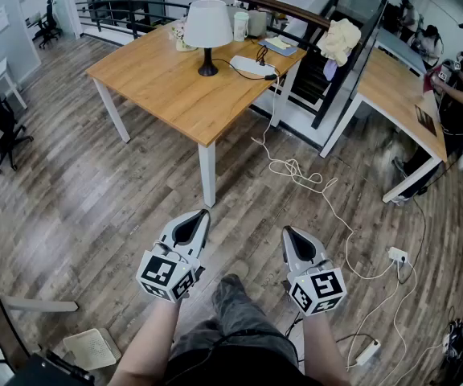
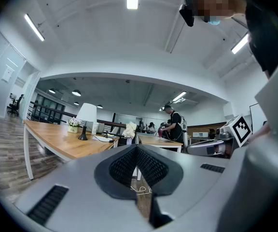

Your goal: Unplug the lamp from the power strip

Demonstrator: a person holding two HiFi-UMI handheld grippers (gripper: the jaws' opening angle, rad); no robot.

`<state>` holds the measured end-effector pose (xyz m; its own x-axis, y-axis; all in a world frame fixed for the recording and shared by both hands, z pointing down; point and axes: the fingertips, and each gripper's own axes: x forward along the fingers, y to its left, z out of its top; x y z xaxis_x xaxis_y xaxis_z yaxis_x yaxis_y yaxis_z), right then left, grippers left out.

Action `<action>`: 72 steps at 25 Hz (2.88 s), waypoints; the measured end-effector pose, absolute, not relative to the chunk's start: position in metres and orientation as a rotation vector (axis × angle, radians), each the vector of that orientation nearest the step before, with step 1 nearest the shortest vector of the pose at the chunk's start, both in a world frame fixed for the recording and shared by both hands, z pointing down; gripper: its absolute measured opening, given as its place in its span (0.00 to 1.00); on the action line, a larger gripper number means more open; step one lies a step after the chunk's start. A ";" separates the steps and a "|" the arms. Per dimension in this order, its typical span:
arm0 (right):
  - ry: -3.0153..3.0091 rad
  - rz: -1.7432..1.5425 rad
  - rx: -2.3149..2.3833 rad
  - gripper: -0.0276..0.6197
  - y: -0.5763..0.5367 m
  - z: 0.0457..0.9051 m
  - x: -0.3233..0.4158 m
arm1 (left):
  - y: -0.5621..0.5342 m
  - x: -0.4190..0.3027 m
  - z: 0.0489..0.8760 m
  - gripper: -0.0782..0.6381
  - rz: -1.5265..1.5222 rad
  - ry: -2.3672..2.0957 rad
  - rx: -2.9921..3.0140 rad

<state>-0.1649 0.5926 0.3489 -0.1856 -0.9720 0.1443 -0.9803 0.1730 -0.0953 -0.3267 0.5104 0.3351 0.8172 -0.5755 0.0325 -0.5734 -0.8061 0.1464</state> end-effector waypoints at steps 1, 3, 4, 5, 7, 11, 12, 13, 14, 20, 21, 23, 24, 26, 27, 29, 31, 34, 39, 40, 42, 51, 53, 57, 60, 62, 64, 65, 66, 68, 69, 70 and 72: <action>-2.373 0.258 1.966 0.05 0.582 0.348 -0.162 | 0.500 -0.322 0.334 0.10 -0.021 -0.907 2.848; -2.383 0.257 1.950 0.05 0.561 0.346 -0.156 | 0.479 -0.314 0.332 0.10 -0.023 -0.908 2.841; -2.387 0.256 1.942 0.05 0.550 0.345 -0.153 | 0.469 -0.310 0.330 0.10 -0.023 -0.909 2.839; -2.390 0.256 1.937 0.05 0.540 0.344 -0.149 | 0.459 -0.307 0.328 0.10 -0.022 -0.910 2.837; -2.394 0.263 1.940 0.05 0.517 0.342 -0.141 | 0.438 -0.302 0.325 0.10 -0.016 -0.913 2.838; -2.388 0.273 1.960 0.05 0.468 0.340 -0.118 | 0.389 -0.287 0.318 0.10 0.001 -0.921 2.842; -2.390 0.275 1.957 0.05 0.457 0.340 -0.113 | 0.377 -0.282 0.319 0.10 0.005 -0.923 2.840; -2.393 0.277 1.951 0.05 0.446 0.341 -0.109 | 0.365 -0.277 0.320 0.10 0.007 -0.926 2.836; -2.394 0.279 1.945 0.05 0.436 0.342 -0.105 | 0.354 -0.271 0.321 0.10 0.008 -0.926 2.831; -2.416 0.282 1.941 0.05 0.386 0.339 -0.084 | 0.302 -0.234 0.324 0.10 -0.001 -0.885 2.840; -2.419 0.277 1.938 0.05 0.379 0.337 -0.081 | 0.295 -0.229 0.324 0.10 -0.005 -0.881 2.840; -2.422 0.265 1.937 0.05 0.368 0.334 -0.074 | 0.284 -0.218 0.323 0.10 -0.013 -0.872 2.842; -2.424 0.263 1.938 0.05 0.362 0.333 -0.070 | 0.279 -0.214 0.323 0.10 -0.015 -0.870 2.841; -2.428 0.270 1.934 0.05 0.354 0.332 -0.066 | 0.272 -0.208 0.324 0.10 -0.012 -0.869 2.835; -2.430 0.276 1.930 0.05 0.351 0.333 -0.065 | 0.268 -0.206 0.325 0.10 -0.008 -0.870 2.831; -2.434 0.289 1.927 0.05 0.344 0.336 -0.063 | 0.262 -0.203 0.326 0.10 -0.005 -0.874 2.824; -2.440 0.301 1.929 0.05 0.336 0.338 -0.059 | 0.254 -0.200 0.326 0.10 -0.006 -0.876 2.821; -2.445 0.310 1.924 0.05 0.322 0.340 -0.052 | 0.239 -0.191 0.328 0.10 -0.004 -0.871 2.821; -2.417 0.308 1.933 0.05 0.290 0.343 -0.027 | 0.201 -0.161 0.339 0.10 -0.004 -0.833 2.812; -2.409 0.309 1.939 0.05 0.282 0.343 -0.020 | 0.191 -0.153 0.341 0.10 -0.003 -0.819 2.813; -2.398 0.319 1.944 0.05 0.264 0.344 -0.006 | 0.171 -0.137 0.344 0.10 0.005 -0.794 2.814; -2.402 0.389 1.955 0.05 0.175 0.349 0.036 | 0.091 -0.077 0.343 0.10 0.074 -0.679 2.868; -2.404 0.401 1.939 0.05 0.157 0.351 0.039 | 0.074 -0.068 0.344 0.10 0.084 -0.661 2.879; -2.399 0.426 1.909 0.05 0.123 0.361 0.044 | 0.044 -0.058 0.350 0.10 0.092 -0.645 2.874; -2.404 0.430 1.902 0.05 0.102 0.362 0.047 | 0.028 -0.054 0.353 0.10 0.097 -0.620 2.868; -2.408 0.429 1.899 0.05 0.090 0.362 0.048 | 0.017 -0.051 0.358 0.10 0.101 -0.612 2.862; -2.405 0.452 1.895 0.05 0.084 0.367 0.048 | 0.011 -0.049 0.363 0.10 0.109 -0.609 2.848; -2.403 0.464 1.890 0.05 0.083 0.370 0.048 | 0.009 -0.049 0.365 0.10 0.112 -0.605 2.841; -2.402 0.474 1.884 0.05 0.081 0.374 0.048 | 0.008 -0.048 0.367 0.10 0.115 -0.601 2.836; -2.402 0.490 1.872 0.05 0.075 0.380 0.052 | 0.002 -0.044 0.371 0.10 0.118 -0.596 2.830; -2.404 0.498 1.865 0.05 0.072 0.383 0.053 | -0.001 -0.042 0.373 0.10 0.118 -0.598 2.825; -2.406 0.506 1.858 0.05 0.067 0.386 0.055 | -0.004 -0.040 0.375 0.10 0.117 -0.601 2.820; -2.412 0.516 1.844 0.05 0.058 0.392 0.060 | -0.010 -0.036 0.378 0.10 0.109 -0.609 2.810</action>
<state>0.0595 0.0580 0.3919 -0.2817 -0.9267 0.2486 -0.9473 0.2275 -0.2254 -0.0356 -0.0103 0.3777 0.9092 -0.3962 0.1281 -0.4160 -0.8772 0.2398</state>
